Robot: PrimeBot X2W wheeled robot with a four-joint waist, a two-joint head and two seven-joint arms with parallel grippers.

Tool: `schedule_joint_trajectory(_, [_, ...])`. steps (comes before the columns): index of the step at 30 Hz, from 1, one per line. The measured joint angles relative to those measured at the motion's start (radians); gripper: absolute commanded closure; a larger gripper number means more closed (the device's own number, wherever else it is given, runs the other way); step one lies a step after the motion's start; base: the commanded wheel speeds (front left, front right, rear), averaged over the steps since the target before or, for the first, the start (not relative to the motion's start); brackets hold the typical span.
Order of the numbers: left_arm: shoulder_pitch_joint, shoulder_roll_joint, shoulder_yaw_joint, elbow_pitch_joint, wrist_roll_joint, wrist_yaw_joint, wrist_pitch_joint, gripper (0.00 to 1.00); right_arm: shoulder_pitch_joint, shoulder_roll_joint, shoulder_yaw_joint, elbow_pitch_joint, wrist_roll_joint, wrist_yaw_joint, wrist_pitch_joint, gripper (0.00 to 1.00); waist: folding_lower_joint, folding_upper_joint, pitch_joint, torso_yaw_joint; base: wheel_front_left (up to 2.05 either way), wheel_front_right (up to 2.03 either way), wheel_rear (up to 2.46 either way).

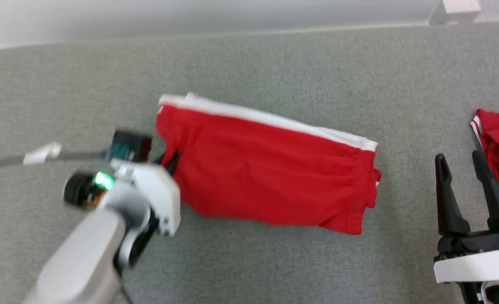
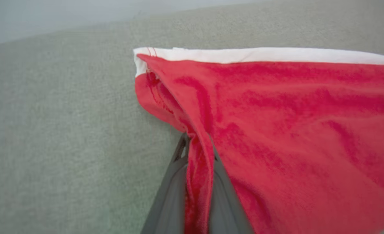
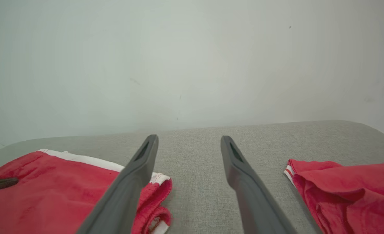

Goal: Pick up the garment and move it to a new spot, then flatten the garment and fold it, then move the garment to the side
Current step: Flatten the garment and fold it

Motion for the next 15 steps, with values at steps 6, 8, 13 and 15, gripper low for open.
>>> schedule_joint_trajectory(6, [0.274,0.049,0.053,-0.271,-0.054,0.138,0.016,1.0,0.03,0.002,0.0,0.003,-0.002,0.0,0.006,0.0,0.0,0.0,-0.041,0.011,0.0,0.0,0.0])
schedule_joint_trajectory(8, [0.324,0.049,0.064,-0.314,-0.07,0.159,0.009,1.0,0.04,0.003,-0.006,0.002,-0.005,0.0,0.011,0.0,0.0,0.0,-0.045,0.019,0.0,0.0,0.0])
schedule_joint_trajectory(13, [0.359,0.034,0.085,-0.332,-0.076,0.176,-0.064,0.0,0.044,0.003,-0.005,0.001,-0.007,0.0,0.022,0.0,0.0,0.0,-0.052,0.021,0.0,0.0,0.0])
schedule_joint_trajectory(15, [0.36,0.024,0.111,-0.335,-0.059,0.191,-0.145,0.0,0.043,0.003,-0.002,-0.005,-0.016,0.0,0.025,0.0,0.0,0.0,-0.054,0.018,0.0,0.0,0.0])
